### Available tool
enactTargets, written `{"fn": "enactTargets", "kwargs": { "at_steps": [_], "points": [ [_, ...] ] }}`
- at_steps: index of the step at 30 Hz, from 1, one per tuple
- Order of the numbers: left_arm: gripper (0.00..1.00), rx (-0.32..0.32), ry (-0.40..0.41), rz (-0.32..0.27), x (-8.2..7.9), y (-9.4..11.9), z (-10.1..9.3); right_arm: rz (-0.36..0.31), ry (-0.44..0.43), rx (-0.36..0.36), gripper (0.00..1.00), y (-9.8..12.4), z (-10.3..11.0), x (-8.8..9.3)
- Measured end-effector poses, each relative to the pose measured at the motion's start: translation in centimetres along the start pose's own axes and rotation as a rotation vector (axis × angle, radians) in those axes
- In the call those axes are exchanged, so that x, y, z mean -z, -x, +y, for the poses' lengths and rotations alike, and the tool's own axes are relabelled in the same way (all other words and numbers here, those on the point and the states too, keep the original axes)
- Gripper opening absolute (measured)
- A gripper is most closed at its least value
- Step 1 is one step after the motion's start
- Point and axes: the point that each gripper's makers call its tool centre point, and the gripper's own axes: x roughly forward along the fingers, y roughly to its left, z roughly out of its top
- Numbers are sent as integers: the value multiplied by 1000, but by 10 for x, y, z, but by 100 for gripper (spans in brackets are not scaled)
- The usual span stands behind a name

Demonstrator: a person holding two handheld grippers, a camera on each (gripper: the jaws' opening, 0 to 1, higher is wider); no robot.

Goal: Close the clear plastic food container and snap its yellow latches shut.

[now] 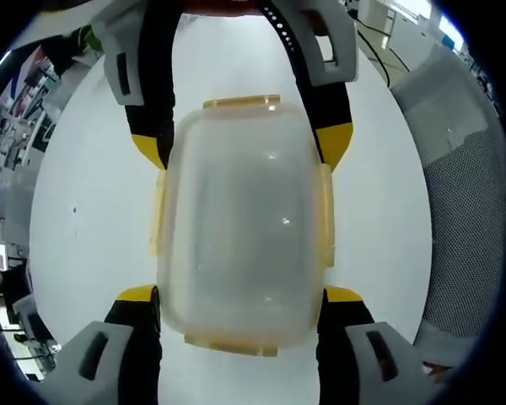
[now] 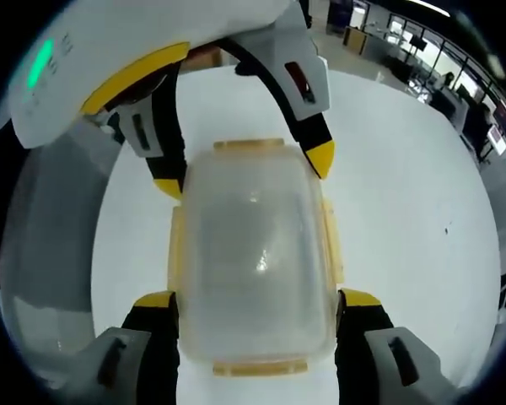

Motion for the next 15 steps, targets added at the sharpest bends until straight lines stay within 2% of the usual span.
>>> {"fn": "enactTargets", "kwargs": {
  "at_steps": [15],
  "points": [
    [76, -2, 17, -13, -3, -3, 9, 12, 11, -5, 76, 0, -10, 3]
  ]
}}
